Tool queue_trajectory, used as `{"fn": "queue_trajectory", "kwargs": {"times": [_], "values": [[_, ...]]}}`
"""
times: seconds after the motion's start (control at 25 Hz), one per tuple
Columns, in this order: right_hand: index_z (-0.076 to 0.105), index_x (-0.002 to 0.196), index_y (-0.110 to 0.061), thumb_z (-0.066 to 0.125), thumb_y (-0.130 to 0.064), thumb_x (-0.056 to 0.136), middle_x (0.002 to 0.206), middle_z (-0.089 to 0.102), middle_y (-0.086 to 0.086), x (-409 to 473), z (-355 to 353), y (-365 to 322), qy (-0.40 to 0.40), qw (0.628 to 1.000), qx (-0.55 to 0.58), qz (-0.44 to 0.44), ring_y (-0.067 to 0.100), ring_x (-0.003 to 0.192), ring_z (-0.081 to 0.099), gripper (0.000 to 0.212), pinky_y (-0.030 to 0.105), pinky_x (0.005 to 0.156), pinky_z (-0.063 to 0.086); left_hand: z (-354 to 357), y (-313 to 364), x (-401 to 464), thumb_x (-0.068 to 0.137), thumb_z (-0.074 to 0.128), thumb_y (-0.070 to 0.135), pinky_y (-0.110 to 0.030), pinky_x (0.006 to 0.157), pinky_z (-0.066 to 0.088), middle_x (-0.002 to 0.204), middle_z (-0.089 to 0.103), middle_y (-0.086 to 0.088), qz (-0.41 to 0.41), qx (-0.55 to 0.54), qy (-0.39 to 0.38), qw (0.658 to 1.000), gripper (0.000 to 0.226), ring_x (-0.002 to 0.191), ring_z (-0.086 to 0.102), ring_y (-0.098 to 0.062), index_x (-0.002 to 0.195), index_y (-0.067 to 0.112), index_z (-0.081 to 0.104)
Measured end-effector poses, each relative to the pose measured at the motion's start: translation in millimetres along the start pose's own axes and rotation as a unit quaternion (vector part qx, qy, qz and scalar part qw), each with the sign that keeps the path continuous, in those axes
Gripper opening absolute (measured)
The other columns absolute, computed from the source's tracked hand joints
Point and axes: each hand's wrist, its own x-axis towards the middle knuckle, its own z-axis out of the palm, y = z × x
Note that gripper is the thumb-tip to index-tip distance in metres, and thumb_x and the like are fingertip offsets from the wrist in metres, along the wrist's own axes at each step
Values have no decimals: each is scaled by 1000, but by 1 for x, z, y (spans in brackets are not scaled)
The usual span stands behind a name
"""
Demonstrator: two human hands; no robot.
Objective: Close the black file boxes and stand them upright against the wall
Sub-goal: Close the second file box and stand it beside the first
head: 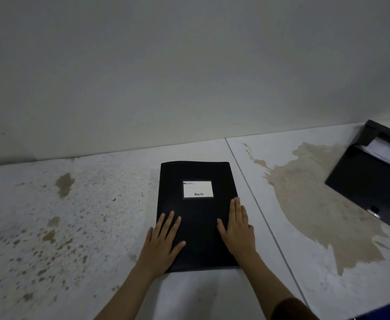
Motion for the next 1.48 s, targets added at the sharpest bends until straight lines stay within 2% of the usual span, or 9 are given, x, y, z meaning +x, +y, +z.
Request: {"fn": "queue_trajectory", "kwargs": {"times": [0.24,0.36,0.48,0.6,0.8,0.96,1.08,1.24,1.48], "values": [[-4,147,-12,35,-47,93,159,-6,6,5,-11,-3,-22,1000,-7,-3,26,136,31,75,38,105,36,-9,10,-1,58,-17,82,-41,118,0,147,-28,5,-33,-39,-27,998,92,133,-29,-6,139,38,-19],[-4,147,-14,44,-39,93,159,-7,6,1,-13,-2,-35,992,123,-7,29,140,24,76,39,111,29,-15,21,-7,79,33,70,-39,118,-4,151,-33,-3,-115,-169,-7,979,95,137,-33,-15,142,23,-21],[4,147,-17,58,-28,88,158,1,13,-9,-16,0,-42,961,272,30,30,143,17,80,42,115,23,-26,22,-14,84,58,39,-40,120,7,159,-9,-7,-172,-323,-10,931,95,146,-8,-22,146,16,-10],[16,144,-15,67,-13,81,148,33,13,-22,-20,-6,-17,924,379,48,30,133,37,81,40,108,35,-39,17,-22,86,59,33,-35,117,23,156,16,-6,-166,-398,12,902,85,142,22,-20,147,17,3],[24,139,-24,69,-7,77,143,41,10,-40,-19,-38,5,903,428,24,30,128,44,78,46,106,41,-64,6,-44,86,59,27,-30,103,36,144,33,-5,-214,-462,102,855,70,123,39,-17,143,14,21],[25,138,-28,68,-5,77,144,38,4,-44,-30,-96,9,884,465,-53,26,130,40,78,43,107,40,-112,-26,-60,84,61,34,-41,102,43,141,33,-8,-279,-492,218,795,72,121,46,-25,142,21,22],[20,142,-25,69,-7,78,147,33,1,-52,-37,-154,-9,867,483,-120,17,129,37,82,34,103,38,-161,-57,-83,81,62,42,-37,96,45,136,34,-6,-304,-502,291,756,70,115,49,-25,140,20,31],[20,143,-23,67,-6,80,150,29,-1,-75,-32,-241,-39,847,493,-197,6,126,31,81,24,102,31,-226,-106,-140,74,65,51,-34,83,49,133,39,-5,-311,-517,333,725,70,108,53,-23,129,18,38],[22,143,-24,66,-3,80,148,30,-4,-138,5,-382,-106,818,496,-272,15,136,31,80,27,106,31,-305,-184,-258,76,68,38,-23,67,49,114,61,-2,-253,-524,412,701,53,96,62,-15,120,19,45]]}}
